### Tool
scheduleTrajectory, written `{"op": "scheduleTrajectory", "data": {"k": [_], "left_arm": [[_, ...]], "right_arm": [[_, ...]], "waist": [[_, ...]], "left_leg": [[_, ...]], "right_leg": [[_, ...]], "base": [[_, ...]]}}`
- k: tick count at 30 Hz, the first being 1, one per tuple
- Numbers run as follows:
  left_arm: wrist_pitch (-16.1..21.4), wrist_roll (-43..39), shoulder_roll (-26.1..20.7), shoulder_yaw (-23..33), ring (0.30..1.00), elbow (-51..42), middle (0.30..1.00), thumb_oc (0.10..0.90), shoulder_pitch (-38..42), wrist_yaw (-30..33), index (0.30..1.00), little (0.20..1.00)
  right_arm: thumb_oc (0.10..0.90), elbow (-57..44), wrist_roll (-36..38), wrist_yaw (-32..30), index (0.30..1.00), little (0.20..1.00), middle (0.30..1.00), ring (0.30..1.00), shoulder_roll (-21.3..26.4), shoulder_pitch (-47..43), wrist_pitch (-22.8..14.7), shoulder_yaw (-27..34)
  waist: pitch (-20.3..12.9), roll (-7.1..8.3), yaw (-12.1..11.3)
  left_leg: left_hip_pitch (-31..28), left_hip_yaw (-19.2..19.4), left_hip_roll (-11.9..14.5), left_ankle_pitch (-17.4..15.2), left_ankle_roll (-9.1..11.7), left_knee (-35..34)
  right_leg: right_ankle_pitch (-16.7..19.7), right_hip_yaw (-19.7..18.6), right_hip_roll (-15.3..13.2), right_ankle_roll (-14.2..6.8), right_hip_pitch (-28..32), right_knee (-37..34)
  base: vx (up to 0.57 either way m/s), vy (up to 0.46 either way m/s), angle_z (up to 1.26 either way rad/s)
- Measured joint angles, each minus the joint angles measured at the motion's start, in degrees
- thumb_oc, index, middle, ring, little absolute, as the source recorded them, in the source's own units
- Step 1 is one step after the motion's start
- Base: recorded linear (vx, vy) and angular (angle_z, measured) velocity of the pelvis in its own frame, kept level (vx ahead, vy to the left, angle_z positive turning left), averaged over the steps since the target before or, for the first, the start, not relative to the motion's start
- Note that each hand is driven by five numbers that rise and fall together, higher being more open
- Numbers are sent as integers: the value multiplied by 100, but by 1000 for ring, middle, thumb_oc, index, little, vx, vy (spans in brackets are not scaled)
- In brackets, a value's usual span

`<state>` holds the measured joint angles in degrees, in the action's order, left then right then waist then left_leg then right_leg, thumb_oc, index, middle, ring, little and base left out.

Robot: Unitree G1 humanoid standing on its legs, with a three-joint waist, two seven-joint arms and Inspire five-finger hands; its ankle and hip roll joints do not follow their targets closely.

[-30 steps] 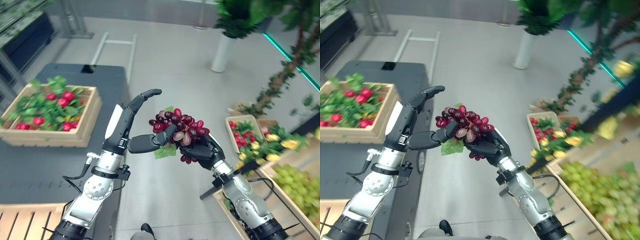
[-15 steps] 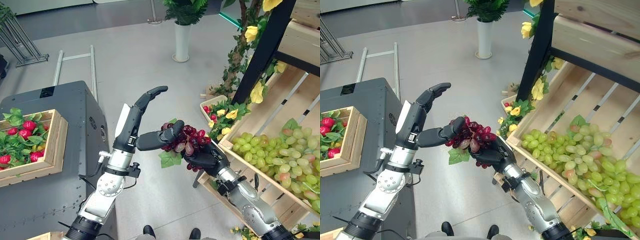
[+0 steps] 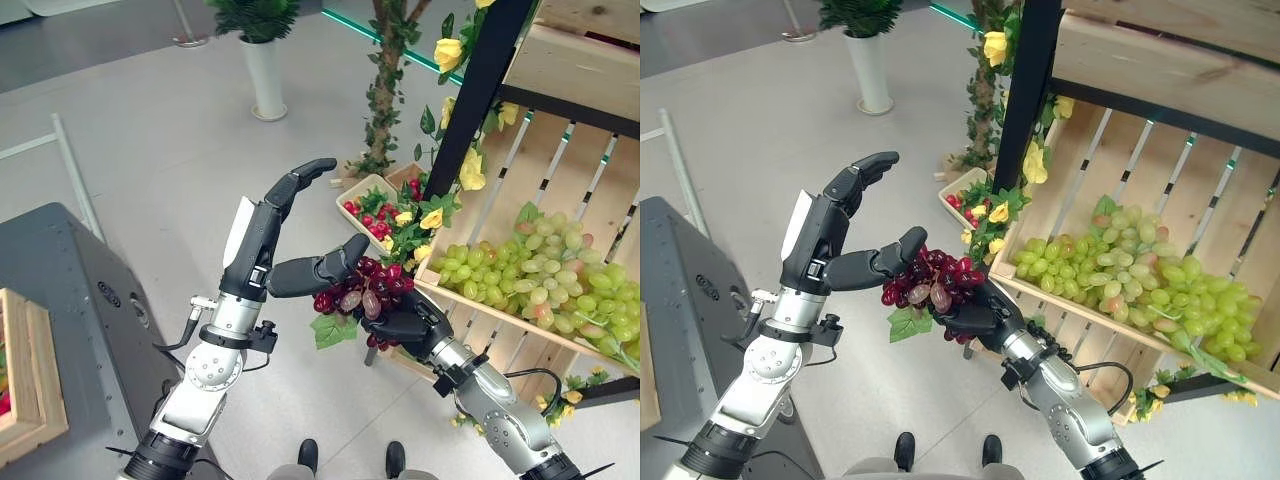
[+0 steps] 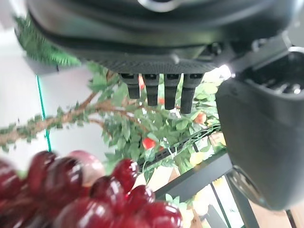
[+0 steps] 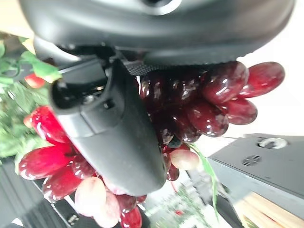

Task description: Pick up the fruits from the basket on one side to the basket on the other side

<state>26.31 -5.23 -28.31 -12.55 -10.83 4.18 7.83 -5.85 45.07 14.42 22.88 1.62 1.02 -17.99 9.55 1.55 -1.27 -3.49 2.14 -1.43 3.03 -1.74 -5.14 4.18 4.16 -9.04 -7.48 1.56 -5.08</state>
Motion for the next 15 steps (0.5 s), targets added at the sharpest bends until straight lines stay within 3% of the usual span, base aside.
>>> {"op": "scheduleTrajectory", "data": {"k": [8,11,13,15], "left_arm": [[-7,-631,-17,82,900,5,900,800,-1,-501,900,900],[-38,-663,-9,115,900,37,900,800,-14,-616,900,900],[-40,-693,-9,129,900,37,900,800,-18,-612,900,900],[-41,-694,2,163,900,37,900,800,-42,-587,900,900]], "right_arm": [[400,29,15,-109,300,300,300,300,-282,39,0,97],[400,183,35,-170,300,300,300,300,-304,42,1,124],[400,266,36,-167,300,300,300,300,-221,46,2,126],[400,346,36,-152,300,300,300,300,-216,48,2,136]], "waist": [[16,-6,-97],[26,-4,-60],[22,-6,-115],[60,-80,-103]], "left_leg": [[-77,511,-120,-83,-109,-2],[-152,832,-85,-136,-127,-18],[-172,1134,9,-172,-168,-22],[-155,1313,216,-153,-117,-9]], "right_leg": [[136,160,-108,-209,-161,13],[205,537,-181,-154,-266,91],[103,1061,-296,-88,-386,177],[40,1265,-396,51,-587,954]], "base": [[-27,195,-28],[-85,29,-63],[-85,-29,-74],[-96,-142,-48]]}}
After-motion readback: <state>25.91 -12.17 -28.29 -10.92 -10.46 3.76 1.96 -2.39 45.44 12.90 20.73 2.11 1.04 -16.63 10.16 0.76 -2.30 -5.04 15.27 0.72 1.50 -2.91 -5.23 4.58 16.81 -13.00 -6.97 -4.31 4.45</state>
